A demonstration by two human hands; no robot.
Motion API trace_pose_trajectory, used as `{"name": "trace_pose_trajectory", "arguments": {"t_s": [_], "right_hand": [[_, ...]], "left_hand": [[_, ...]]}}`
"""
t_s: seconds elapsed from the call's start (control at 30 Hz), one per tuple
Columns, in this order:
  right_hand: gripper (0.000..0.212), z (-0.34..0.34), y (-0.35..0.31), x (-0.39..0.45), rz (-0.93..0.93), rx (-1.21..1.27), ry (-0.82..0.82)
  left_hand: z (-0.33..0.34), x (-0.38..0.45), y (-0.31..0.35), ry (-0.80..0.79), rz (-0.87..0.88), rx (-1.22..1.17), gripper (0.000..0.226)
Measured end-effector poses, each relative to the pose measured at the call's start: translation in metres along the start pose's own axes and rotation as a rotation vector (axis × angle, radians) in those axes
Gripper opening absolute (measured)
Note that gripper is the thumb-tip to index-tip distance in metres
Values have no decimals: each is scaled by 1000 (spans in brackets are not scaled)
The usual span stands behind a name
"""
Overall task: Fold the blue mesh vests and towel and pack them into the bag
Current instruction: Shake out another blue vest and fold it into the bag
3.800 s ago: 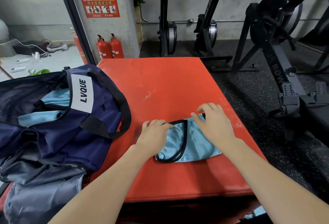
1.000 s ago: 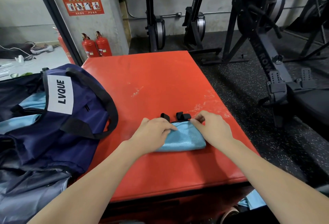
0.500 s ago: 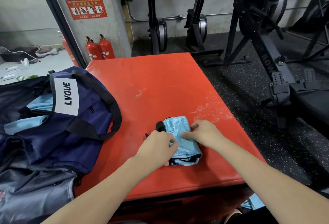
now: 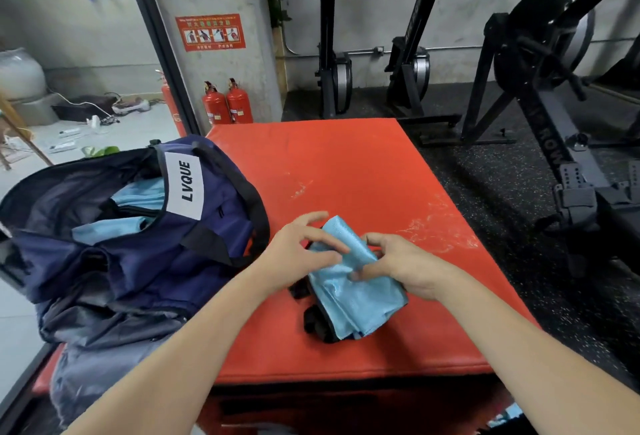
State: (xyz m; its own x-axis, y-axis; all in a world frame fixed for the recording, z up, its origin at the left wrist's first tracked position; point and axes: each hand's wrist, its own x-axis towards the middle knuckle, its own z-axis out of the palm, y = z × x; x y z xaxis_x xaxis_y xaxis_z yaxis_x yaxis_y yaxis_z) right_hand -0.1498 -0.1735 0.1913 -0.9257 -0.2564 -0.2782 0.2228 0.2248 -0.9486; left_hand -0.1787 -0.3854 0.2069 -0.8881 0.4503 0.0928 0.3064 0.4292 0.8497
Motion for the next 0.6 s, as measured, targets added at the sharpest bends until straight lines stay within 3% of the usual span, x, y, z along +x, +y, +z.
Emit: {"name": "trace_pose_trajectory", "arguments": {"t_s": [0.1,0.2,0.43,0.6], "right_hand": [[31,8,-8,-5,-23,-35,-52],[31,18,-13,-8,-9,-57,-72],[46,33,-24,-15,74,-72,-193],[60,66,-37,-14,-67,248,-47]], "left_hand": [[-15,-13,1,-127,-59,-79,23],[-22,-29,-3,-71,-51,35,21],[-40,-73,-2,289,-20,40,21],[-68,-107,4,481,4,-54,30]]}}
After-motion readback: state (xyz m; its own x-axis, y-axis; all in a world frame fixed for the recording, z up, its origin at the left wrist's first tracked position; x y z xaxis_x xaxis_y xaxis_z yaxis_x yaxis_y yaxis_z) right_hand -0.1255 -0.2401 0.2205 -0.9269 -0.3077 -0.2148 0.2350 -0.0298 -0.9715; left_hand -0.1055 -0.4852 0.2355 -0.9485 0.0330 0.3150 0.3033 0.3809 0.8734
